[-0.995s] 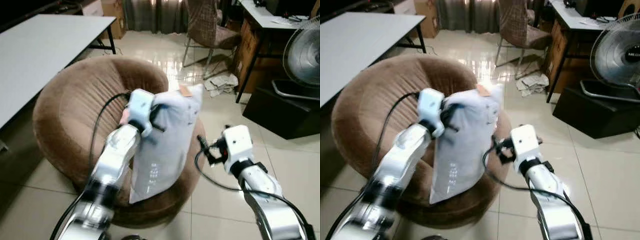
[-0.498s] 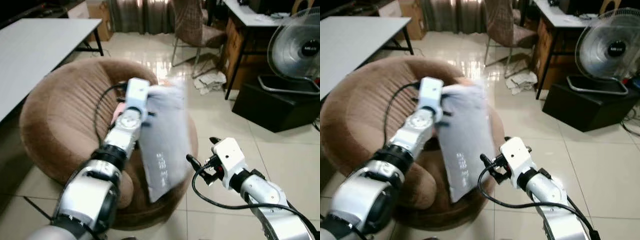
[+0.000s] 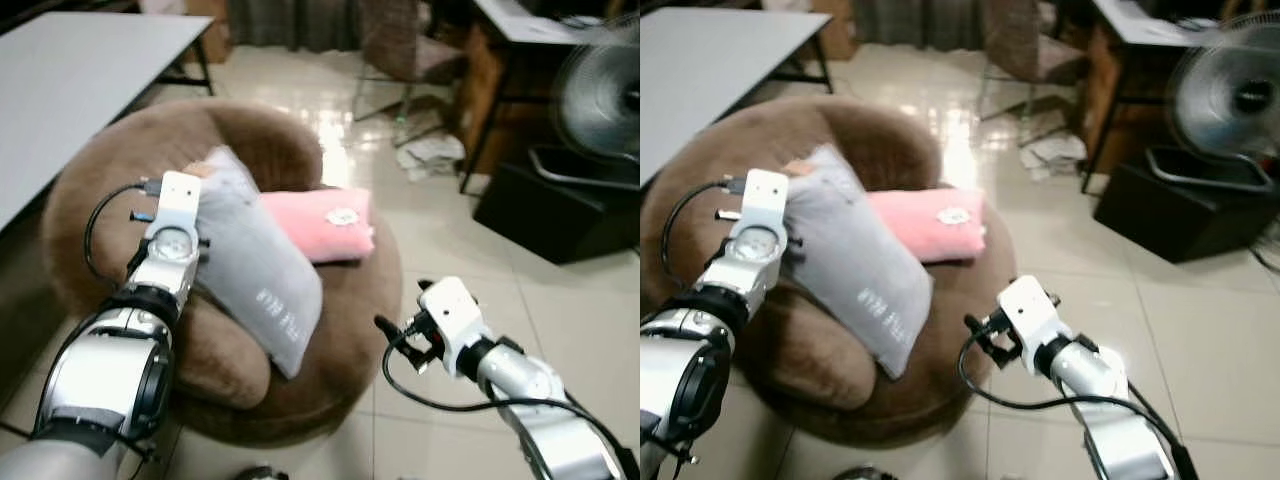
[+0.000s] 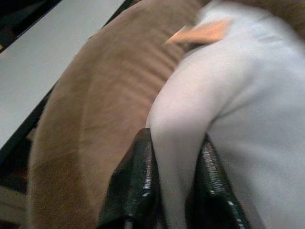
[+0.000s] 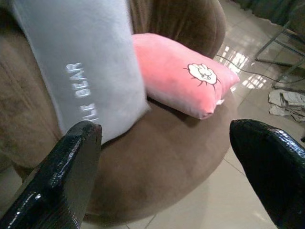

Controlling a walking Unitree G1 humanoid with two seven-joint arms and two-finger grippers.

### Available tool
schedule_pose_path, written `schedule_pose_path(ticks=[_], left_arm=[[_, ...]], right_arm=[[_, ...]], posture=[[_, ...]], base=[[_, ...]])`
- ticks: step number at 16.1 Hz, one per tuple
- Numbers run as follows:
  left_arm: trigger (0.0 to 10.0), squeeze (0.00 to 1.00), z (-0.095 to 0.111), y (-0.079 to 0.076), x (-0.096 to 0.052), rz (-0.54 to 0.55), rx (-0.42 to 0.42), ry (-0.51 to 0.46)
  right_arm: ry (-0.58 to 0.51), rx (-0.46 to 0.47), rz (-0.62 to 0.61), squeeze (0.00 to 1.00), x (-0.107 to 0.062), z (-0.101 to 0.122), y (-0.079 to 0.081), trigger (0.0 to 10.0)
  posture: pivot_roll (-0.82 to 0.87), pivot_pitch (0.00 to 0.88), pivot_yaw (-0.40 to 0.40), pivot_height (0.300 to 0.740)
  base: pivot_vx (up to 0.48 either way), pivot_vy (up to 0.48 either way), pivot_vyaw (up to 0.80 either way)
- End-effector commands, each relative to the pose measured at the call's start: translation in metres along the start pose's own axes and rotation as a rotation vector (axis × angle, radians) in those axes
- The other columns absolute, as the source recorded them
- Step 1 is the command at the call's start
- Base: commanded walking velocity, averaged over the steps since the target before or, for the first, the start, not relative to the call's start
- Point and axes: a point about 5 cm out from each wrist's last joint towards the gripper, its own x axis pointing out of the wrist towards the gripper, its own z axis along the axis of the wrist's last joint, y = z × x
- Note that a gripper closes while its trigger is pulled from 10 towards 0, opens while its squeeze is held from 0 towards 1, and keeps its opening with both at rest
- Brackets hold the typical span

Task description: Move the pillow to the sofa from floor

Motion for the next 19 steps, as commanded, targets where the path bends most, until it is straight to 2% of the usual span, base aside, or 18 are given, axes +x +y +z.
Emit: schedule_pose_path(ticks=[1, 5, 6, 7, 8, 10, 13, 14, 15, 16, 17, 19], left_arm=[[10.0, 1.00, 0.006, 0.005, 0.001, 0.043, 0.005, -0.026], [10.0, 1.00, 0.019, 0.012, 0.002, 0.085, -0.056, -0.093], [10.0, 1.00, 0.030, 0.018, 0.003, 0.121, -0.070, -0.153], [10.0, 0.25, 0.039, 0.023, 0.002, 0.145, -0.096, -0.208], [10.0, 0.00, 0.048, 0.029, 0.002, 0.178, -0.126, -0.263], [10.0, 0.00, 0.051, 0.038, 0.001, 0.155, -0.179, -0.316], [10.0, 0.00, 0.049, 0.033, -0.004, -0.046, -0.233, -0.422], [10.0, 0.00, 0.037, 0.033, -0.025, -0.225, -0.336, -0.534], [10.0, 0.00, 0.030, 0.032, -0.040, -0.281, -0.344, -0.567], [10.0, 0.00, 0.023, 0.030, -0.052, -0.319, -0.368, -0.575], [10.0, 0.00, 0.010, 0.022, -0.075, -0.398, -0.425, -0.559], [10.0, 0.00, -0.005, -0.003, -0.099, -0.463, -0.433, -0.487]], right_arm=[[-0.013, -0.001, -0.037, 0.00, -0.001, 0.000, -0.006, 10.0], [-0.035, 0.004, -0.070, 0.00, 0.003, 0.005, -0.010, 10.0], [-0.051, 0.008, -0.084, 0.00, 0.003, 0.008, -0.011, 10.0], [-0.071, 0.006, -0.090, 0.00, 0.004, 0.011, -0.011, 10.0], [-0.101, 0.008, -0.095, 0.00, 0.004, 0.016, -0.011, 10.0], [-0.118, 0.006, -0.113, 0.00, 0.006, 0.022, -0.006, 10.0], [-0.152, 0.036, -0.119, 0.00, 0.009, 0.029, 0.002, 10.0], [-0.187, 0.039, -0.121, 0.00, 0.009, 0.034, 0.010, 10.0], [-0.201, 0.065, -0.126, 0.00, 0.010, 0.035, 0.013, 10.0], [-0.213, 0.098, -0.134, 0.00, 0.010, 0.035, 0.013, 10.0], [-0.234, 0.165, -0.144, 0.00, 0.012, 0.036, 0.014, 10.0], [-0.229, 0.219, -0.140, 0.00, 0.017, 0.032, 0.012, 10.0]], posture=[[-0.11, 0.034, 0.037, 0.740], [-0.12, 0.032, 0.044, 0.740], [-0.11, 0.030, 0.044, 0.740], [-0.11, 0.028, 0.045, 0.740], [-0.11, 0.025, 0.045, 0.740], [-0.10, 0.022, 0.045, 0.740], [-0.09, 0.020, 0.047, 0.740], [-0.08, 0.015, 0.054, 0.740], [-0.07, 0.015, 0.050, 0.740], [-0.06, 0.016, 0.039, 0.740], [-0.04, 0.017, 0.024, 0.740], [-0.01, 0.017, 0.010, 0.740]], base=[[0.000, 0.000, 0.00], [0.000, 0.000, 0.00], [0.000, 0.000, 0.00], [0.000, 0.000, 0.00], [0.000, 0.000, 0.00], [0.000, 0.000, 0.00], [0.000, 0.000, 0.42], [0.000, 0.000, 0.80], [0.000, 0.000, 0.80], [0.000, 0.000, 0.80], [0.000, 0.000, 0.80], [0.000, 0.000, 0.80]])
